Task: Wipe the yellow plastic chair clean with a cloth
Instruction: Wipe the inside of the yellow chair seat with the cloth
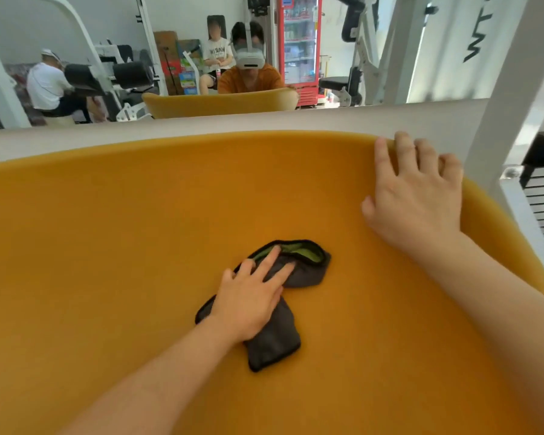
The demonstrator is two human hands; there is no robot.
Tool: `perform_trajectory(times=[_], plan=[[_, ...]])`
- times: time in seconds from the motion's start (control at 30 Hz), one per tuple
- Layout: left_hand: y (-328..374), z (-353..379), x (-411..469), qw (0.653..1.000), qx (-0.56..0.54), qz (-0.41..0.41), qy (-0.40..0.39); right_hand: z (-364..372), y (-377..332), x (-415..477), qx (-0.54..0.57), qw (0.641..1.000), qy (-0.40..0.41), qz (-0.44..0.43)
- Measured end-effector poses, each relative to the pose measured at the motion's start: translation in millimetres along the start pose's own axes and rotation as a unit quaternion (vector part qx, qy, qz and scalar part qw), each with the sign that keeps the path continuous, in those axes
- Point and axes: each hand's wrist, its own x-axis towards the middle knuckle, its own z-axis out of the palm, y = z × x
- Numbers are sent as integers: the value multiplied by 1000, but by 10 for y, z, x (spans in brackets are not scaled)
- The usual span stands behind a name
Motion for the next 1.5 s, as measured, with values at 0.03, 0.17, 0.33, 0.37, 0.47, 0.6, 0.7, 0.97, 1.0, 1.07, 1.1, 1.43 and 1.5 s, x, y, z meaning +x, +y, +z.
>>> perform_trajectory(times=[0.03, 0.17, 0.33, 0.37, 0.47, 0.6, 0.7, 0.97, 1.0, 1.07, 1.1, 1.43, 1.5], plan=[[-265, -29, -12, 998, 55, 2, 0, 21, 17, -27, -4, 1000, 7, -13], [-1178, -211, -85, 956, 74, -267, 92, 60, 38, -73, 11, 1000, 22, -13], [-179, -16, -378, 971, -92, -213, -54, 222, -752, -625, 205, 958, -182, -81], [24, 46, -510, 974, -146, -153, -84, 284, -983, -831, 250, 933, -238, -107], [-97, 28, -761, 916, -382, -88, -90, 290, -1506, -1246, 330, 882, -302, -147], [-818, -149, -1203, 841, -453, -293, -20, 88, -1902, -1503, 277, 869, -395, -114], [-1143, 27, -1761, 948, -149, -281, -25, 73, -2227, -1826, 216, 875, -408, -144], [-1149, 272, -2246, 973, -54, -191, -118, 689, -1506, -896, 212, 963, -123, -115], [-1124, 218, -2227, 970, -68, -193, -129, 731, -1497, -745, 209, 971, -107, -37], [-1134, 50, -2158, 964, -119, -188, -148, 763, -1815, -714, 246, 963, -94, 50], [-1233, -75, -2111, 957, -152, -186, -160, 735, -2103, -818, 278, 954, -100, 57], [-3147, -1619, -1720, 916, 103, -375, 103, 272, -3486, -1469, 265, 829, 2, -492], [-3333, -1641, -1852, 897, 124, -415, 82, 465, -3217, -1123, 232, 873, 26, -429]])
